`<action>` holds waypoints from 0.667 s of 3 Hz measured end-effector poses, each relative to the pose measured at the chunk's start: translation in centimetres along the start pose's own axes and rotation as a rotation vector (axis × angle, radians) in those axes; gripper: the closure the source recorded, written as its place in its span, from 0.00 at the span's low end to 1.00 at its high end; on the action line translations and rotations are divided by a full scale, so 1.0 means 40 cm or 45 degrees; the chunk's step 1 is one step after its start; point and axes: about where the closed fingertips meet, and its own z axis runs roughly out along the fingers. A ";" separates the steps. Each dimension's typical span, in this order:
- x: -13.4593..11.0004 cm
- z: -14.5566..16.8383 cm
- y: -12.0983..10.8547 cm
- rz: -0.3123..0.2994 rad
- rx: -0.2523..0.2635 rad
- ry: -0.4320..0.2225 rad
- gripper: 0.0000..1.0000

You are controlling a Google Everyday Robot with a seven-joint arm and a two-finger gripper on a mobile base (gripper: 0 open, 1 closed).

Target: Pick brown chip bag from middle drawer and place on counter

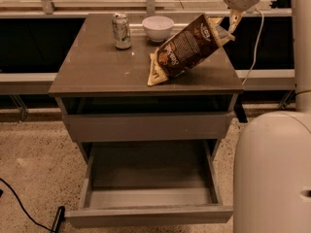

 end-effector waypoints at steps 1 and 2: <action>-0.001 -0.006 0.044 0.018 0.058 -0.027 0.00; -0.001 -0.006 0.044 0.018 0.058 -0.027 0.00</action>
Offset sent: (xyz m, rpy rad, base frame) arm -0.0030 -0.0143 -0.0096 0.0380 0.0062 0.0192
